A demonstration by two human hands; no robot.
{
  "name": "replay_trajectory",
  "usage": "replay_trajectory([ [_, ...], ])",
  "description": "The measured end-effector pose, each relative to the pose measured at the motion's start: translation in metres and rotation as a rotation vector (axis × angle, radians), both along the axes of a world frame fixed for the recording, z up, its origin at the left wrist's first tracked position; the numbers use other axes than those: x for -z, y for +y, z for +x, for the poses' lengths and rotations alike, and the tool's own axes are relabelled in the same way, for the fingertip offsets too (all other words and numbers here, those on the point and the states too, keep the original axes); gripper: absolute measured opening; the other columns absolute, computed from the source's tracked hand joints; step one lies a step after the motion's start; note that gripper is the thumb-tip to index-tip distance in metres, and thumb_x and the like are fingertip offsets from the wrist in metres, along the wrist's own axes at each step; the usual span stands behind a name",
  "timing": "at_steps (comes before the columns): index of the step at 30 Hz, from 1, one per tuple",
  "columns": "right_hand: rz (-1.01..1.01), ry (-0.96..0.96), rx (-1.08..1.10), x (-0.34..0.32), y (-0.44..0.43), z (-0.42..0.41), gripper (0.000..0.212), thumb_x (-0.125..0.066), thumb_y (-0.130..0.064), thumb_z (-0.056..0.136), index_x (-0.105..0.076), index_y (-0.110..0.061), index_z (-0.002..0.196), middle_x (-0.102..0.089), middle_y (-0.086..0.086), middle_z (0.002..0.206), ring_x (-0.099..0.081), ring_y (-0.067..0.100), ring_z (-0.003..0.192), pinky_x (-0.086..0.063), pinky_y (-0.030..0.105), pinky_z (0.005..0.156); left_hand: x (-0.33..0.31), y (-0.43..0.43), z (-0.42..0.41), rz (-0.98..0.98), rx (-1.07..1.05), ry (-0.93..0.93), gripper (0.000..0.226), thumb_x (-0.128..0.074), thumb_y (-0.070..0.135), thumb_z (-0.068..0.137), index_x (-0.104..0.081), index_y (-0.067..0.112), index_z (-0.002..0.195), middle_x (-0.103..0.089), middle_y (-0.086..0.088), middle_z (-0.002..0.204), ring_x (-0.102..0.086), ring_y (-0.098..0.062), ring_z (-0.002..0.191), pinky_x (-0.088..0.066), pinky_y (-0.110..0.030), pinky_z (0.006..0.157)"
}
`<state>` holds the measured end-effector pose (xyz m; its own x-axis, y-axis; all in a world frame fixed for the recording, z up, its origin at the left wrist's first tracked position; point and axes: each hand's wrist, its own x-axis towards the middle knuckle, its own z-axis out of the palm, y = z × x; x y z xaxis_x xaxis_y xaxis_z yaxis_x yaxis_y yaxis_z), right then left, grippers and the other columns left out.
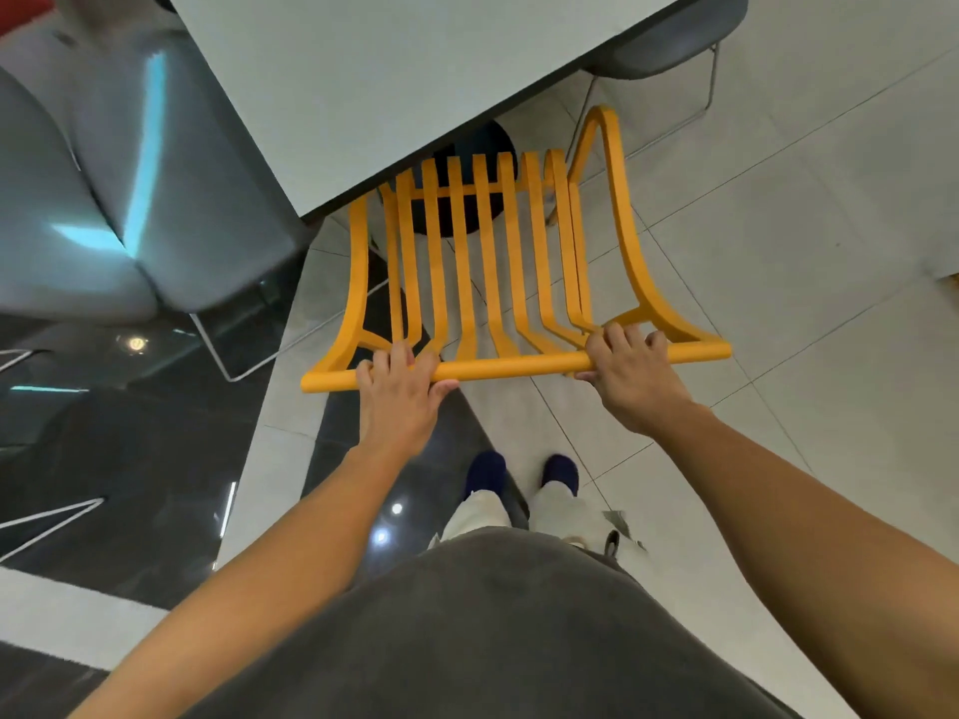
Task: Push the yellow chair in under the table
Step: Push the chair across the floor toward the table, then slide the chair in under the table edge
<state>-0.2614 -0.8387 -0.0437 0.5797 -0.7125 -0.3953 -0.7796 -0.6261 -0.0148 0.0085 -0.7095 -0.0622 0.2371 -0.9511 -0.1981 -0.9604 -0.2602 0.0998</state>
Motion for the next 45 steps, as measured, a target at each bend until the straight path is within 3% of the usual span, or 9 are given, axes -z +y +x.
replay_trajectory([
  [10,0.008,-0.027,-0.082,0.004,-0.073,-0.005,0.042,-0.031,-0.047,0.096,-0.047,-0.012,0.111,-0.053,0.012,0.108,-0.049,0.031,0.097,-0.038,0.054,0.087,-0.004,-0.049,-0.022,0.011,-0.125,-0.012,0.043,-0.041,0.052,0.096,-0.058,0.016,0.113,-0.052,-0.014,0.103,-0.046,-0.032,0.092,-0.037,-0.05,0.088],
  [24,0.021,-0.139,-0.324,0.003,-0.234,-0.033,0.04,-0.031,-0.043,0.099,-0.048,-0.008,0.111,-0.048,0.013,0.103,-0.043,0.03,0.089,-0.033,0.052,0.084,-0.001,-0.158,-0.085,-0.007,-0.324,-0.066,0.048,-0.031,0.052,0.097,-0.053,0.011,0.106,-0.05,-0.017,0.101,-0.045,-0.035,0.091,-0.034,-0.051,0.089],
  [31,0.003,-0.082,-0.345,0.007,-0.247,-0.04,0.038,-0.031,-0.042,0.099,-0.049,-0.009,0.106,-0.049,0.013,0.102,-0.045,0.031,0.09,-0.035,0.053,0.086,0.005,-0.165,-0.099,0.053,-0.333,-0.112,0.055,-0.022,0.057,0.096,-0.053,0.013,0.108,-0.051,-0.015,0.102,-0.045,-0.035,0.09,-0.035,-0.051,0.088],
  [35,-0.003,-0.074,-0.357,0.009,-0.249,-0.044,0.04,-0.03,-0.043,0.099,-0.05,-0.01,0.11,-0.05,0.012,0.102,-0.047,0.03,0.092,-0.035,0.054,0.09,0.006,-0.165,-0.1,0.013,-0.339,-0.089,0.052,-0.03,0.057,0.095,-0.055,0.014,0.112,-0.052,-0.014,0.104,-0.046,-0.033,0.09,-0.037,-0.052,0.089],
  [45,-0.016,-0.123,-0.433,0.008,-0.302,-0.075,0.038,-0.035,-0.044,0.098,-0.05,-0.009,0.101,-0.052,0.013,0.1,-0.045,0.03,0.086,-0.037,0.05,0.079,0.007,-0.2,-0.147,-0.024,-0.41,-0.08,0.052,-0.025,0.057,0.096,-0.056,0.017,0.107,-0.053,-0.012,0.098,-0.045,-0.031,0.087,-0.036,-0.05,0.088],
])
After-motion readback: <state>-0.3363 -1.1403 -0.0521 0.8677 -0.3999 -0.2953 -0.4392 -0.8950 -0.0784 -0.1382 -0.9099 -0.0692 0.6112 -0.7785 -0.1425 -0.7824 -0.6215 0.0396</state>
